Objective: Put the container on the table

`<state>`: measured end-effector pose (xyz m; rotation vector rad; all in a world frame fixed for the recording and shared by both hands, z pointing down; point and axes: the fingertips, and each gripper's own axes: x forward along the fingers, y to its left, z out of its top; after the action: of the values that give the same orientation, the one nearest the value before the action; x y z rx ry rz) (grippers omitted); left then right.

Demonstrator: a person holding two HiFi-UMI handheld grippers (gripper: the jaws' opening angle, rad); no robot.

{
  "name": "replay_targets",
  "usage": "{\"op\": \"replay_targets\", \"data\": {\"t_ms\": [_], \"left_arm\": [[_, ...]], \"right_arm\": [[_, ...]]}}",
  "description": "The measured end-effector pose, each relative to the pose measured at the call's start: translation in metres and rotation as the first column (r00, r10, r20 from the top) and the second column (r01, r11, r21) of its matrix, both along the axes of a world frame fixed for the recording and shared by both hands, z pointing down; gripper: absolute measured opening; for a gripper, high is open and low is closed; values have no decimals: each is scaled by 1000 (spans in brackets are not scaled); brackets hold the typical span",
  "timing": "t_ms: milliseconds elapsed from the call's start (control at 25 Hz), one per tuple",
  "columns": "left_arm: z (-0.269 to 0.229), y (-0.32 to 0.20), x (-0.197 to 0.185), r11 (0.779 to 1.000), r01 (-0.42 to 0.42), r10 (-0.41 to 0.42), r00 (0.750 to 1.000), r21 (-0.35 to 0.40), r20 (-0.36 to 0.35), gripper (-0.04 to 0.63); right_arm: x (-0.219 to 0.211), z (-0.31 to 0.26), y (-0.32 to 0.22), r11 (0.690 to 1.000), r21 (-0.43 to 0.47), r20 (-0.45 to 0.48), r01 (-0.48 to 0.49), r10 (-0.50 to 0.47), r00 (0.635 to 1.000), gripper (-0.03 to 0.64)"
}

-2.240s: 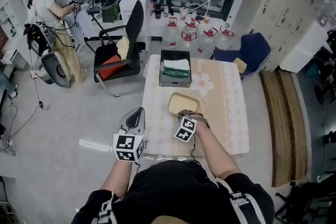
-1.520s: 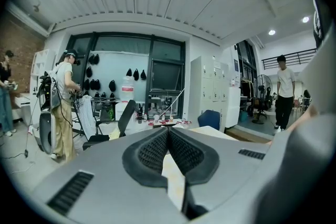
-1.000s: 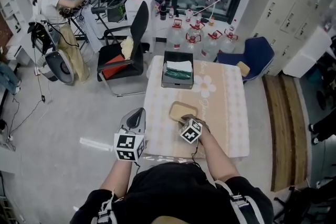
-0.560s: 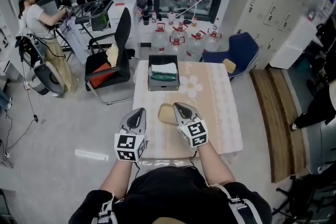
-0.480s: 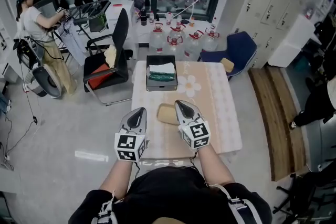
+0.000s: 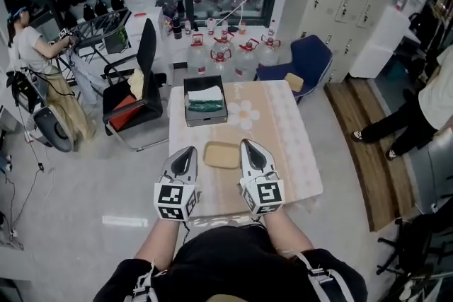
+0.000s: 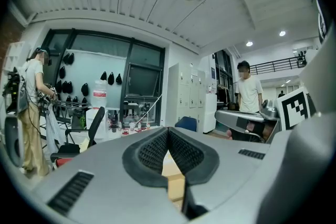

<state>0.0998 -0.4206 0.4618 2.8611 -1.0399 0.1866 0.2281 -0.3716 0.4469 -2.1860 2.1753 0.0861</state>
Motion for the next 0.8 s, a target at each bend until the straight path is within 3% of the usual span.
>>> {"op": "replay_targets", "data": {"t_ms": [800], "left_arm": [[-5, 11, 14, 999, -50, 50, 999, 6, -9, 14]], "right_arm": [[-1, 8, 15, 1000, -27, -4, -10, 10, 1000, 11]]}}
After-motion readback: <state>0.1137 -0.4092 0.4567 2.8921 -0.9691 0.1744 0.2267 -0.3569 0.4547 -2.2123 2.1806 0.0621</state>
